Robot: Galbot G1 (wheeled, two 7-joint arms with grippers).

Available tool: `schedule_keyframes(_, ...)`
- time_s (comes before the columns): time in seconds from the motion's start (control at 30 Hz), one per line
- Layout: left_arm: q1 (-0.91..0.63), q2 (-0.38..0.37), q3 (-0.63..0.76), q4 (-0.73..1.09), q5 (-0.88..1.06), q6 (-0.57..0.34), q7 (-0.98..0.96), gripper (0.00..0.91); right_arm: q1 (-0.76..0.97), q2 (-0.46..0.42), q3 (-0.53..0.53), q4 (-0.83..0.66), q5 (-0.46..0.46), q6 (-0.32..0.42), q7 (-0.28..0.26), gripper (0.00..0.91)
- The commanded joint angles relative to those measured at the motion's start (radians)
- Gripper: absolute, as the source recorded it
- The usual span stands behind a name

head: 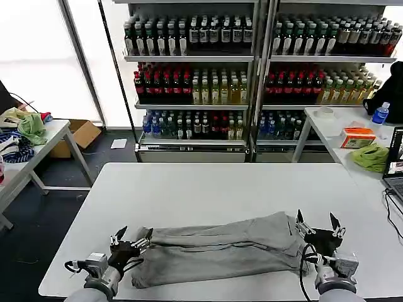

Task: Fold and organize the clothes.

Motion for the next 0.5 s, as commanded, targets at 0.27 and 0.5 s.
schedule_keyframes(0.27, 0.023, -0.044, 0.011, 0.026, -0.011, 0.003, -0.01, 0.433, 0.013, -0.008, 0.013, 0.017, 0.011, -0.007, -0.002, 0.907)
schedule_keyframes(0.5, 0.033, -0.051, 0.017, 0.05, 0.011, 0.002, 0.013, 0.121, 0.025, -0.011, 0.017, 0.011, 0.017, -0.012, -0.002, 0.907)
